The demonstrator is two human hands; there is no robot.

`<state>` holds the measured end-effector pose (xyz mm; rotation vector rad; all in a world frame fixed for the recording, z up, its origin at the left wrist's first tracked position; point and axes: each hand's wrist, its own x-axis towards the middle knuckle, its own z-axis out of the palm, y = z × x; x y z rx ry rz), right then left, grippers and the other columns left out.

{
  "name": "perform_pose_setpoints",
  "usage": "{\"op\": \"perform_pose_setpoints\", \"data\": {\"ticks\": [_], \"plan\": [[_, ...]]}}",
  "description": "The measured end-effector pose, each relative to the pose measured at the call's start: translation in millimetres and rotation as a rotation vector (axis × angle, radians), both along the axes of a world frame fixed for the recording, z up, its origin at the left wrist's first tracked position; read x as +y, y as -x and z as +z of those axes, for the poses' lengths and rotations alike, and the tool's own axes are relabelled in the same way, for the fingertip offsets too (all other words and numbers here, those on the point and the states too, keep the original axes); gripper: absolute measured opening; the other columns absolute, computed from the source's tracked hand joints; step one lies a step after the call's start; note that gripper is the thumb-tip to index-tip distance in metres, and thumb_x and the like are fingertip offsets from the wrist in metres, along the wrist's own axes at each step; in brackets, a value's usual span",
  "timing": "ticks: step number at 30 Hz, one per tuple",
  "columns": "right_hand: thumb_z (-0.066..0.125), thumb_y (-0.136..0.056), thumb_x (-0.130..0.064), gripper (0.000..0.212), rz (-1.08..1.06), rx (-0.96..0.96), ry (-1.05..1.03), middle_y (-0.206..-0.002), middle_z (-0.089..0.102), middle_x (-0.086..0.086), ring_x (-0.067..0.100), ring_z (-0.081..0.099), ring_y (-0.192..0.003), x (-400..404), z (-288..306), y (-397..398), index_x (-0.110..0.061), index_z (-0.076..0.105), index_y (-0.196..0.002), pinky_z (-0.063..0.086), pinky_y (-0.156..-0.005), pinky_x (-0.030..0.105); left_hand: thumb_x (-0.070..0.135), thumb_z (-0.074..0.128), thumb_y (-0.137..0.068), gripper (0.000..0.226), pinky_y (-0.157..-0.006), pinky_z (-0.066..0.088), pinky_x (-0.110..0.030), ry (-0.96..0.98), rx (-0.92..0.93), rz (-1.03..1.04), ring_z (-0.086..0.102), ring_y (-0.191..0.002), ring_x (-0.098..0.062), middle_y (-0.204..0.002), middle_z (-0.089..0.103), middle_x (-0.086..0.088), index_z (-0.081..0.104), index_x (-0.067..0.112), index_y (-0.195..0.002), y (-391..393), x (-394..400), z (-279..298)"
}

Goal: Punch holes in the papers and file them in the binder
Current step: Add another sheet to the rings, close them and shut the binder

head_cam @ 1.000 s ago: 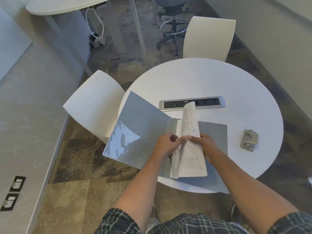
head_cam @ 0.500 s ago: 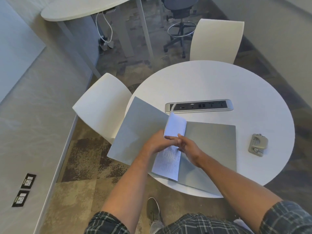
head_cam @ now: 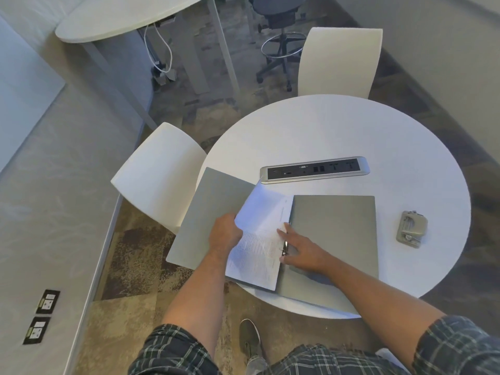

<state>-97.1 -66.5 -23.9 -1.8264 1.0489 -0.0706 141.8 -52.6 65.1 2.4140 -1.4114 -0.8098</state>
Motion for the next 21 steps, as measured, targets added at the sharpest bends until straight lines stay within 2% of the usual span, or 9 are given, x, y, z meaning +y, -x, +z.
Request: {"op": "perform_pose_setpoints", "data": {"ticks": [2, 4, 7, 9, 11, 13, 18, 21], "plan": [[0.072, -0.091, -0.026, 0.097, -0.008, -0.011, 0.012, -0.171, -0.005, -0.003, 0.009, 0.003, -0.156, -0.2, -5.4, -1.4, -0.019, 0.01, -0.164, 0.005, -0.12, 0.017, 0.002, 0.053, -0.083, 0.022, -0.068, 0.049, -0.032, 0.015, -0.005, 0.042, 0.065, -0.082, -0.03, -0.095, 0.07, -0.009, 0.067, 0.01, -0.099, -4.8, 0.1, -4.3], [0.07, -0.092, -0.029, 0.095, 0.009, 0.01, 0.049, -0.171, -0.007, -0.001, 0.012, 0.004, -0.157, 0.7, -8.7, -1.7, -0.016, 0.01, -0.164, 0.006, -0.12, 0.017, 0.003, 0.053, -0.084, 0.026, -0.07, 0.051, -0.033, 0.02, -0.016, 0.058, 0.062, -0.08, -0.029, -0.097, 0.07, -0.009, 0.068, 0.009, -0.103, -7.8, -1.2, -8.2], [0.062, -0.09, -0.046, 0.089, 0.064, 0.091, 0.11, -0.17, -0.014, 0.0, 0.018, 0.009, -0.158, 0.6, -15.7, -2.1, -0.016, 0.019, -0.163, 0.014, -0.127, 0.032, 0.002, 0.052, -0.086, 0.025, -0.073, 0.048, -0.032, 0.012, -0.04, 0.052, 0.06, -0.084, -0.03, -0.101, 0.07, -0.011, 0.067, 0.008, -0.106, -11.2, -0.4, -14.4], [0.056, -0.09, -0.054, 0.086, 0.098, 0.155, 0.137, -0.169, -0.018, -0.002, 0.02, 0.011, -0.158, 1.3, -20.1, -3.4, -0.018, 0.026, -0.162, 0.019, -0.126, 0.039, 0.002, 0.053, -0.087, 0.026, -0.074, 0.049, -0.033, 0.014, -0.028, 0.065, 0.063, -0.088, -0.034, -0.103, 0.071, -0.013, 0.068, 0.007, -0.107, -14.4, 1.1, -20.4], [0.057, -0.095, -0.052, 0.078, 0.128, 0.207, 0.173, -0.17, -0.017, 0.0, 0.018, 0.012, -0.157, 1.9, -23.6, -6.4, -0.02, 0.03, -0.16, 0.02, -0.126, 0.04, 0.003, 0.054, -0.087, 0.026, -0.075, 0.052, -0.034, 0.01, -0.012, 0.09, 0.064, -0.089, -0.034, -0.103, 0.072, -0.012, 0.069, 0.008, -0.108, -17.8, 2.2, -25.5], [0.056, -0.098, -0.049, 0.075, 0.138, 0.247, 0.193, -0.171, -0.011, 0.001, 0.018, 0.01, -0.158, 2.2, -23.3, -8.8, -0.022, 0.027, -0.161, 0.018, -0.126, 0.038, 0.005, 0.055, -0.088, 0.025, -0.074, 0.048, -0.032, 0.003, -0.003, 0.109, 0.063, -0.089, -0.032, -0.105, 0.072, -0.012, 0.07, 0.009, -0.108, -20.2, 2.6, -29.0], [0.058, -0.098, -0.044, 0.08, 0.191, 0.302, 0.166, -0.171, -0.006, 0.001, 0.021, 0.003, -0.159, 2.2, -18.6, -9.9, -0.025, 0.016, -0.163, 0.015, -0.126, 0.046, 0.006, 0.056, -0.087, 0.028, -0.077, 0.044, -0.029, 0.002, 0.027, 0.141, 0.064, -0.098, -0.035, -0.112, 0.072, -0.013, 0.07, 0.007, -0.112, -25.9, 1.7, -39.4], [0.058, -0.097, -0.043, 0.081, 0.187, 0.294, 0.13, -0.171, -0.008, -0.002, 0.02, 0.0, -0.159, 0.7, -16.4, -8.3, -0.027, 0.015, -0.163, 0.01, -0.125, 0.051, 0.007, 0.057, -0.088, 0.028, -0.075, 0.042, -0.028, -0.01, 0.049, 0.155, 0.06, -0.09, -0.03, -0.107, 0.07, -0.01, 0.07, 0.007, -0.113, -27.7, -0.8, -39.5]]}}
